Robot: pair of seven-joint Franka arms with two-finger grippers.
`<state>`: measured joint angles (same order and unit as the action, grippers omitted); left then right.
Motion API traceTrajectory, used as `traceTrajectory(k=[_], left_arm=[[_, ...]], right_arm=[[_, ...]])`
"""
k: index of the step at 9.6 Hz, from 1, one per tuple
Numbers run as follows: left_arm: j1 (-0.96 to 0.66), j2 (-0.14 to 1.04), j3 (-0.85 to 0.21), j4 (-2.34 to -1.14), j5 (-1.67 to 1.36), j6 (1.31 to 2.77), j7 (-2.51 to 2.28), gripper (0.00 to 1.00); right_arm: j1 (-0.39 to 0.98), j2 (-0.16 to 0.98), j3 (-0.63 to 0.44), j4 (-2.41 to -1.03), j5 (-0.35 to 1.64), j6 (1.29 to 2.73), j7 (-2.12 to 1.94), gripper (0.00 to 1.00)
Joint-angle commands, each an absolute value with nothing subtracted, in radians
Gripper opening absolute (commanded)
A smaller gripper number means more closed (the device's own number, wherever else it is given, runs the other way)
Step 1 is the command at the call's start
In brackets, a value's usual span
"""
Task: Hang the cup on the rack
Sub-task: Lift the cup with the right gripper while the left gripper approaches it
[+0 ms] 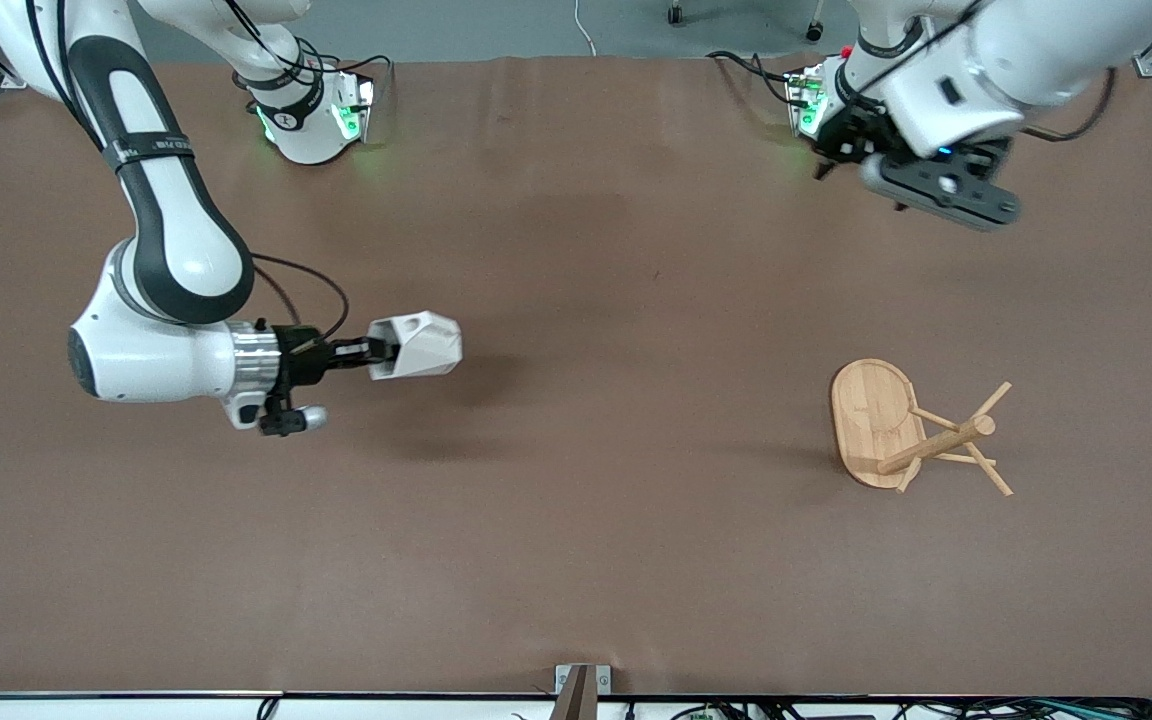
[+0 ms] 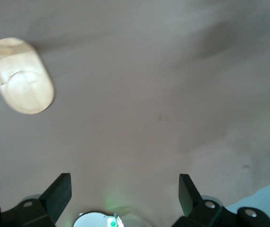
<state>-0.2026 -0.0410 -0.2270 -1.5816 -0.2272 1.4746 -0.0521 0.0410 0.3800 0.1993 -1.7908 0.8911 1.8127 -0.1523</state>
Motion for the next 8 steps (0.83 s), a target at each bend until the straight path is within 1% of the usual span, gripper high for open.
traceTrajectory(k=[1, 3, 5, 7, 8], left_arm=[[-0.241, -0.028, -0.273, -1.598, -0.28, 1.564, 0.015, 1.0], [-0.242, -0.008, -0.34, -1.608, -0.29, 1.699, 0.173, 1.0], [-0.244, 0.035, -0.402, -1.603, -0.317, 1.787, 0.265, 1.0], [-0.244, 0.073, -0.443, -1.608, -0.318, 1.877, 0.342, 1.0], [-0.244, 0.093, -0.454, -1.608, -0.318, 1.914, 0.366, 1.0]], right_arm=[[0.096, 0.402, 0.218, -1.763, 1.05, 1.764, -0.155, 0.01], [0.133, 0.402, 0.227, -1.763, 1.158, 1.734, -0.15, 0.01], [0.161, 0.402, 0.244, -1.766, 1.234, 1.724, -0.143, 0.01], [0.208, 0.403, 0.247, -1.766, 1.354, 1.729, -0.063, 0.01], [0.212, 0.403, 0.247, -1.764, 1.377, 1.726, -0.061, 0.01]])
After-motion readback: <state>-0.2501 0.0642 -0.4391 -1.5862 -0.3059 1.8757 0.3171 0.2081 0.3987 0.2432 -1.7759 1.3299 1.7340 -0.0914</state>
